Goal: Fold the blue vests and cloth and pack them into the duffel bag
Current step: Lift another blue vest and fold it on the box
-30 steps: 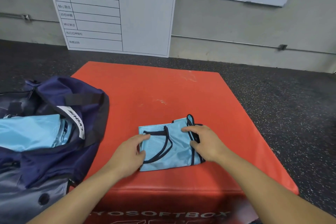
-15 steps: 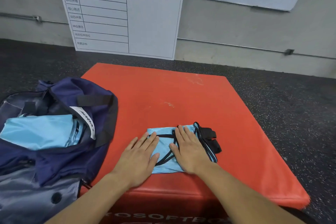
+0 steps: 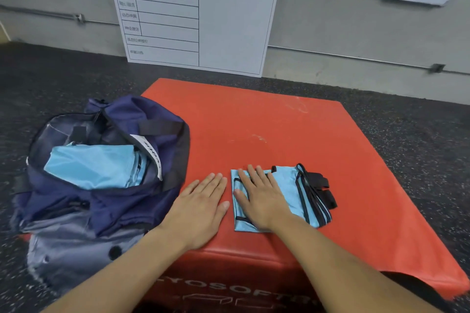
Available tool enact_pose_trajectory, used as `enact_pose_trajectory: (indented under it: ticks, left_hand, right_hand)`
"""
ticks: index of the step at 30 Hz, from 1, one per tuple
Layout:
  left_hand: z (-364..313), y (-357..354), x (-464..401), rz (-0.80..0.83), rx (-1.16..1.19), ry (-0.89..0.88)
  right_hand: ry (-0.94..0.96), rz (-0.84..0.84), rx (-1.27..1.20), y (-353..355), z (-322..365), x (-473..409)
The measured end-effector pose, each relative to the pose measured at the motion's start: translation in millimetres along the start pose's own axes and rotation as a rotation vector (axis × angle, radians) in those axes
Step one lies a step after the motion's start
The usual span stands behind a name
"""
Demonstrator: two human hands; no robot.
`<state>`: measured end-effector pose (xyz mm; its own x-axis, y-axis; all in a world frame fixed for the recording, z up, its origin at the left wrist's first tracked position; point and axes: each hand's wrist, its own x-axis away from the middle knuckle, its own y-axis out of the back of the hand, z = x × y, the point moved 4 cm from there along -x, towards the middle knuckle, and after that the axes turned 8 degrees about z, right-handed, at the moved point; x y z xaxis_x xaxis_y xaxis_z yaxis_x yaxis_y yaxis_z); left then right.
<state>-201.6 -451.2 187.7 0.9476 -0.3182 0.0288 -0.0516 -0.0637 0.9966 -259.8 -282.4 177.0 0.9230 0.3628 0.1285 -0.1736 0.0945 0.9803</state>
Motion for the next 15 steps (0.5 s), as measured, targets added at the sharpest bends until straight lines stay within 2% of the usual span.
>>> enact_pose_trajectory:
  ticks: [4,7,10,15]
  left_hand:
    - [7.0,11.8,11.3,-0.021,0.021,-0.019]
    - [12.3,16.4,16.9,-0.020,0.036,-0.005]
    - [14.3,18.6,17.5,-0.041,0.045,-0.008]
    - [12.2,20.0,19.3,-0.044,0.059,-0.016]
  right_hand:
    - [0.013,-0.020,-0.037,-4.8,13.6,-5.7]
    - [0.033,0.038,-0.014,-7.4,23.6,-7.6]
    - [0.052,0.001,-0.030,-3.2,24.2,-5.7]
    - [0.086,0.072,-0.057,-4.5,17.4,-1.7]
